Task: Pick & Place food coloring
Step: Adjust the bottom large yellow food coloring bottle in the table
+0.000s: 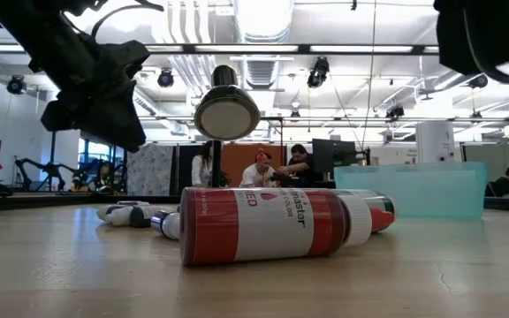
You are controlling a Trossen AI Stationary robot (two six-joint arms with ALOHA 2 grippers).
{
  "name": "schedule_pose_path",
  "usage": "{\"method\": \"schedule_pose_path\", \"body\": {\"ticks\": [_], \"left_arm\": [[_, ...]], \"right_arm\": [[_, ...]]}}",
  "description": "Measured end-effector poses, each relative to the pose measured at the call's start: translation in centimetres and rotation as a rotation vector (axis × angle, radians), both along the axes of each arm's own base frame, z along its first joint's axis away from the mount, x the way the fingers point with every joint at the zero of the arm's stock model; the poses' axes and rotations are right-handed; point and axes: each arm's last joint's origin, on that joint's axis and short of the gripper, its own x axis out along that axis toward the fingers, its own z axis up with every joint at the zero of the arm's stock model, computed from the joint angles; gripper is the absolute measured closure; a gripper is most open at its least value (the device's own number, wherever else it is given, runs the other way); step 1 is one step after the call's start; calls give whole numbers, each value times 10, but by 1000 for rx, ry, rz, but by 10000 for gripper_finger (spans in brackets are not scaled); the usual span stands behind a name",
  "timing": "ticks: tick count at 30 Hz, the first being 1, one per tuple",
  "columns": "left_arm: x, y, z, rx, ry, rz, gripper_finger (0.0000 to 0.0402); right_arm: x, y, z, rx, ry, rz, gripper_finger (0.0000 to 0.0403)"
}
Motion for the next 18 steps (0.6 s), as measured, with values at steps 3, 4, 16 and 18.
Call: {"method": "schedule_pose_path", "body": {"ticks": [3,4,16,18], "left_arm": [[0,0,0,5,2,-4,321],[0,0,0,5,2,-4,321],[0,0,0,4,3,-5,321],[0,0,0,5,3,-5,321]], "right_arm": [[3,4,-9,22,-33,8,291],[4,6,-13,32,-50,13,291],[9,14,-26,78,-76,22,291],[9,14,-26,78,-77,22,288]]}}
